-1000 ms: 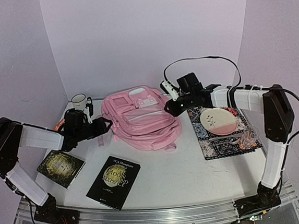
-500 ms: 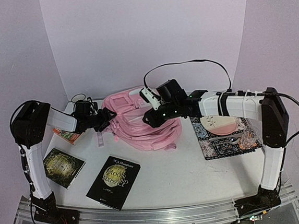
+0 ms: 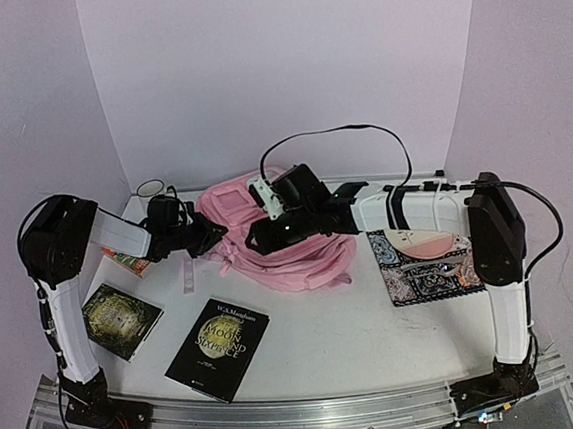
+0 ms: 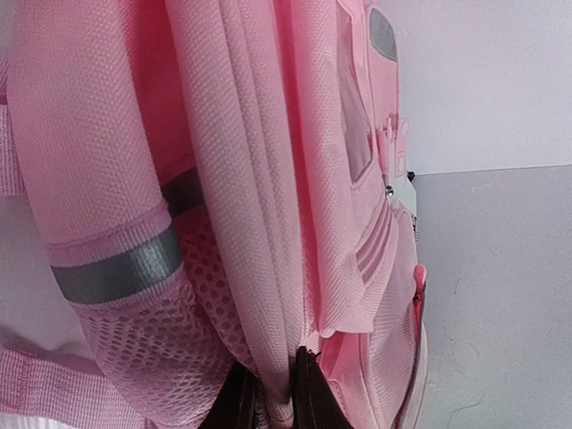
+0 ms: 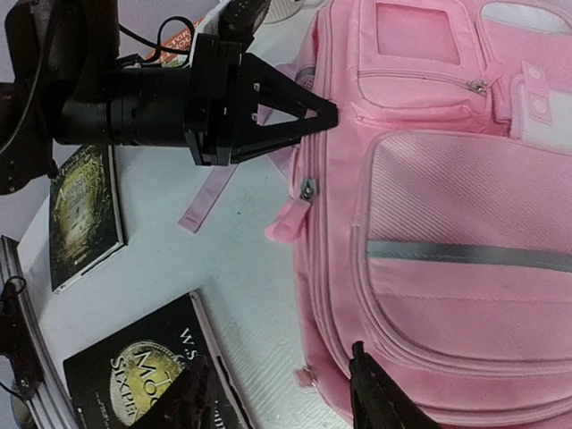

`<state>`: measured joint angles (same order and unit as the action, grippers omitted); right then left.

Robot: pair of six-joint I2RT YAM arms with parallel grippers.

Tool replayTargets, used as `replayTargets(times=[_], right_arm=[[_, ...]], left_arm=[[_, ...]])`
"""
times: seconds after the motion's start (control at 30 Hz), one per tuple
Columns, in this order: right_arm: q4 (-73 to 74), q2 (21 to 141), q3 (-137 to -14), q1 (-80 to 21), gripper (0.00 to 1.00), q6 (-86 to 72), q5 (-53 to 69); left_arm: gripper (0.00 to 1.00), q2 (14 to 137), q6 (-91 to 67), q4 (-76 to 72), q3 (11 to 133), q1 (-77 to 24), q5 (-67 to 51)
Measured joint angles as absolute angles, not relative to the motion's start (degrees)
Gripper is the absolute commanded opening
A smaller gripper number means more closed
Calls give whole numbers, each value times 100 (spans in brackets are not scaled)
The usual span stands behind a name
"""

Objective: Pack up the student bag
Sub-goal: Hold the student bag at the center of the board.

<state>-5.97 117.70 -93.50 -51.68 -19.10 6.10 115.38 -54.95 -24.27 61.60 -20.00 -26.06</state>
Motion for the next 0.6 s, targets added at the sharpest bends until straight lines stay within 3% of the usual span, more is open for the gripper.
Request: replayTargets(times=[0.27,0.6], right_arm=[[-607,12224,-9675,-5310,40,-2633,978],[-621,12593,-9734,-5341,39,-3187,786]], left_arm=[[0,10997,-5938,-2712,5416,-2384,-2326],[0,10912,-6162,-2859,5269,-2609,-2177]])
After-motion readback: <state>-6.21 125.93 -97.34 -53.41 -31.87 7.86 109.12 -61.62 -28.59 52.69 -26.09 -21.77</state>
